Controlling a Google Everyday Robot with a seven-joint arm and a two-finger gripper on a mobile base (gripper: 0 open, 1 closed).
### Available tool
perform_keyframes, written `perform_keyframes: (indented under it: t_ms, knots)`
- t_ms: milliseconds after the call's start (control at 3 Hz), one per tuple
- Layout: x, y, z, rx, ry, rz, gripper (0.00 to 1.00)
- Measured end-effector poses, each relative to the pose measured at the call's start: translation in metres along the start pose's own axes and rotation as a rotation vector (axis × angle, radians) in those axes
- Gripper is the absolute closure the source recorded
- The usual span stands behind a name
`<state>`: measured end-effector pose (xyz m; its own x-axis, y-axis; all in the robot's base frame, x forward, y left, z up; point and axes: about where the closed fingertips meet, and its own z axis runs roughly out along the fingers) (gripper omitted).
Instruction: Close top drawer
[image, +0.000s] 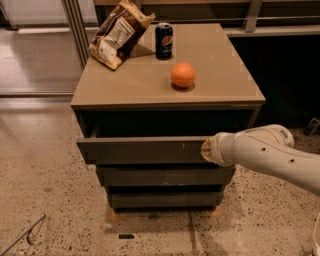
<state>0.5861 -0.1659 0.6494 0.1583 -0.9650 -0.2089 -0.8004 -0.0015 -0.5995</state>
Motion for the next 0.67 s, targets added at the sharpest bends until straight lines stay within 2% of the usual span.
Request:
perform_keyframes:
  t_ms: [667]
  knots:
    - [0.003,-0.035,0.027,0.048,-0.027,-0.022,1.0]
